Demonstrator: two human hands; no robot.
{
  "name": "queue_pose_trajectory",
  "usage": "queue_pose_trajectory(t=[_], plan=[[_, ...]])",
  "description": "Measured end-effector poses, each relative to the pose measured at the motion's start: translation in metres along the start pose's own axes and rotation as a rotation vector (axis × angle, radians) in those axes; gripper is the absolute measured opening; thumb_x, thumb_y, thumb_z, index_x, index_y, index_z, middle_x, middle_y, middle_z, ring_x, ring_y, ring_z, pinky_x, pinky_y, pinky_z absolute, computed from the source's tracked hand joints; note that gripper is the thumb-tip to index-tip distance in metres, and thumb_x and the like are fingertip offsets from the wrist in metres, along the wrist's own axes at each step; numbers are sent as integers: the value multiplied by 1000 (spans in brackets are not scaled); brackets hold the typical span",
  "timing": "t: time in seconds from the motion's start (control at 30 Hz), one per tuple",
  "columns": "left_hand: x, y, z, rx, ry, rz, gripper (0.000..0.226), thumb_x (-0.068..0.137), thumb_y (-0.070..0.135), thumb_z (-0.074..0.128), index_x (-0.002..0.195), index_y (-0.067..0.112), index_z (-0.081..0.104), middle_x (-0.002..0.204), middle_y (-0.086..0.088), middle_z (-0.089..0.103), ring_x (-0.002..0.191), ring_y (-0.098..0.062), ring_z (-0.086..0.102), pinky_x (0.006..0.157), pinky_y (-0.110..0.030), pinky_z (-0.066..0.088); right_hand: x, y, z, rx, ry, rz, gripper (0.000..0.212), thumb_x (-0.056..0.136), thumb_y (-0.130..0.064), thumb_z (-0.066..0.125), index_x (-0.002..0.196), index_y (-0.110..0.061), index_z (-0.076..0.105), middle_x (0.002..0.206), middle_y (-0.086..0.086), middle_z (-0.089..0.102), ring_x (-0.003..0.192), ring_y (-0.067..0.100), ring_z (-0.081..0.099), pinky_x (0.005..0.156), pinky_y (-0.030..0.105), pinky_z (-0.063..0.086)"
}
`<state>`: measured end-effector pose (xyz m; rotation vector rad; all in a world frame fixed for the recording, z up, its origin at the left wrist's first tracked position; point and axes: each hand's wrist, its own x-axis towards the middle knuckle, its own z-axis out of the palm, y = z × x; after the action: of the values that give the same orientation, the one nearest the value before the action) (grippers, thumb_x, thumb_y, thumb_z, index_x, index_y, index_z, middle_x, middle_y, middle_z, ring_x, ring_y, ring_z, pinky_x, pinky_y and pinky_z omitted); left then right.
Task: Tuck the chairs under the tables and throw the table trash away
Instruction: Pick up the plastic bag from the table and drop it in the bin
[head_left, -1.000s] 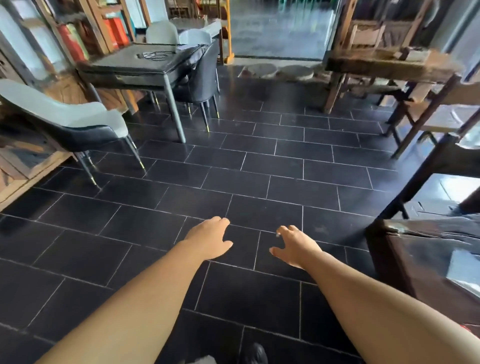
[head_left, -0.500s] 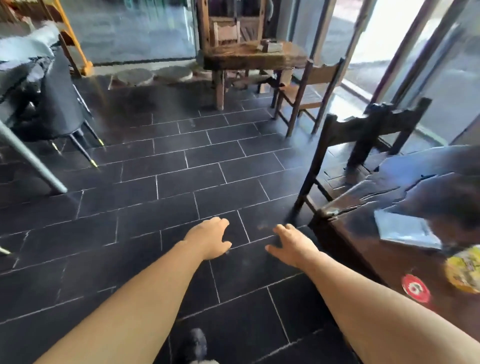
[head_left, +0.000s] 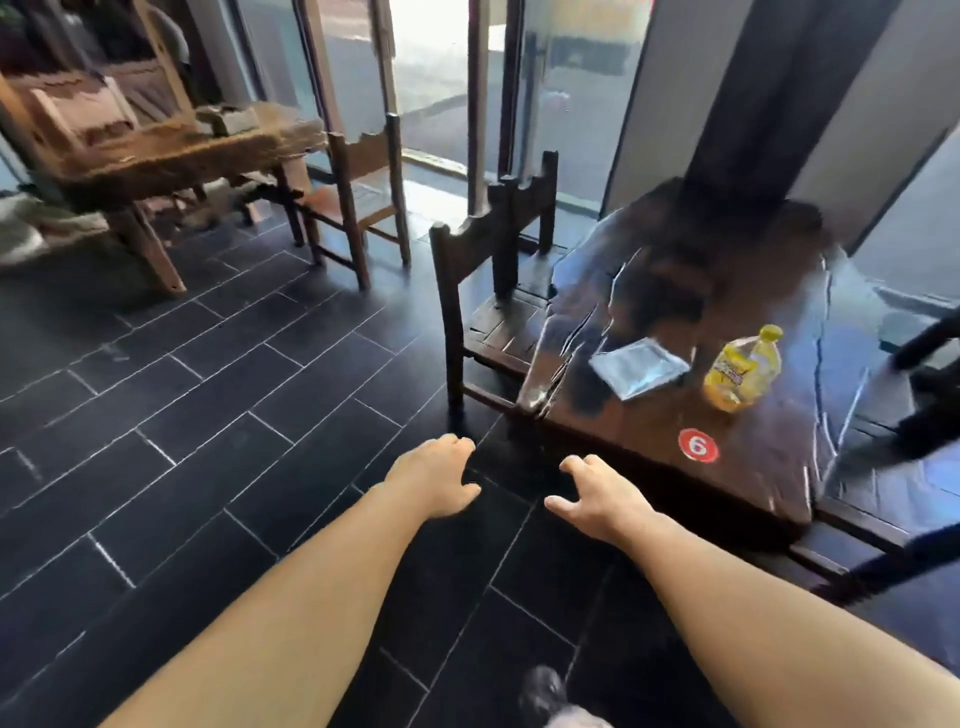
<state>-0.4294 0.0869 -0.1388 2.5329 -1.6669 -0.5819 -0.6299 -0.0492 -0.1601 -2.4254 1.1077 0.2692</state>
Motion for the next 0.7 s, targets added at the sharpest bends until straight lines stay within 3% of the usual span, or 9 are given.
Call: queue_pose_trajectory(t=[0.27, 0.7], plan=[[104, 48, -6, 113, -84, 171, 62, 91, 45, 57, 144, 18, 40, 140, -1, 48, 130, -26, 48, 103, -45, 45, 32, 71, -33, 101, 80, 191, 62, 91, -53, 60, 139, -17, 46, 133, 8, 50, 121, 28, 57, 101, 41, 47], [248, 134, -3, 165, -144, 292, 57, 91, 44, 58, 139, 18, 43, 139, -1, 48, 129, -25, 48, 102, -46, 45, 98, 177, -72, 193, 69, 332, 63, 91, -54, 58, 142, -20, 42, 138, 4, 47, 125, 25, 53, 99, 42, 48]])
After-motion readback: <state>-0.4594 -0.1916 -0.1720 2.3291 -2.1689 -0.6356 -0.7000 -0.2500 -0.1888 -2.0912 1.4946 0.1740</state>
